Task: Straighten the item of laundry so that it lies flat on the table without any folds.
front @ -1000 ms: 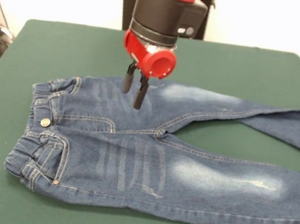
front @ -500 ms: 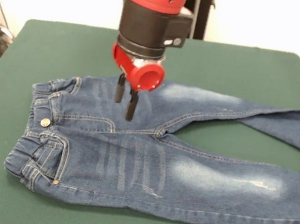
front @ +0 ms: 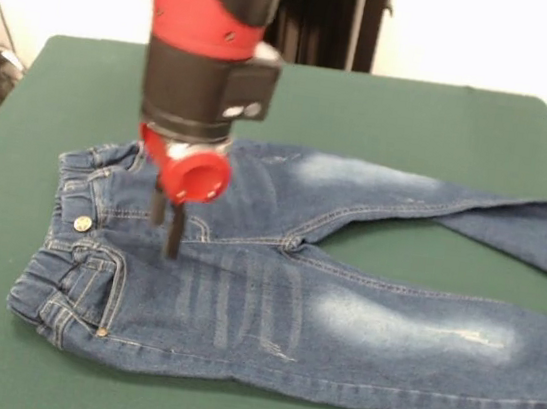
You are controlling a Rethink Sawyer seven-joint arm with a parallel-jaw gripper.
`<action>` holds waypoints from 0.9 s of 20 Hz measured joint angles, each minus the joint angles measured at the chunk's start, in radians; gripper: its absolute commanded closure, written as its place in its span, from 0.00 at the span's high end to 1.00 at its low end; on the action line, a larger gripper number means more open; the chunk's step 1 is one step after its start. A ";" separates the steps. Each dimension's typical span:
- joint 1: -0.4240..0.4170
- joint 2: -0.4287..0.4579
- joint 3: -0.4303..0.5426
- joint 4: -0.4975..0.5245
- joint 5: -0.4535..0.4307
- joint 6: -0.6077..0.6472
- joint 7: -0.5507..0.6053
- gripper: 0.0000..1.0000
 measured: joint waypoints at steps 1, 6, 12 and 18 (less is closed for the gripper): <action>-0.027 0.023 0.019 -0.028 -0.022 0.000 0.000 1.00; -0.075 0.087 0.057 -0.101 -0.082 0.000 -0.001 1.00; -0.085 0.125 0.089 -0.174 -0.134 0.045 -0.002 1.00; -0.091 0.146 0.125 -0.247 -0.181 0.156 -0.003 1.00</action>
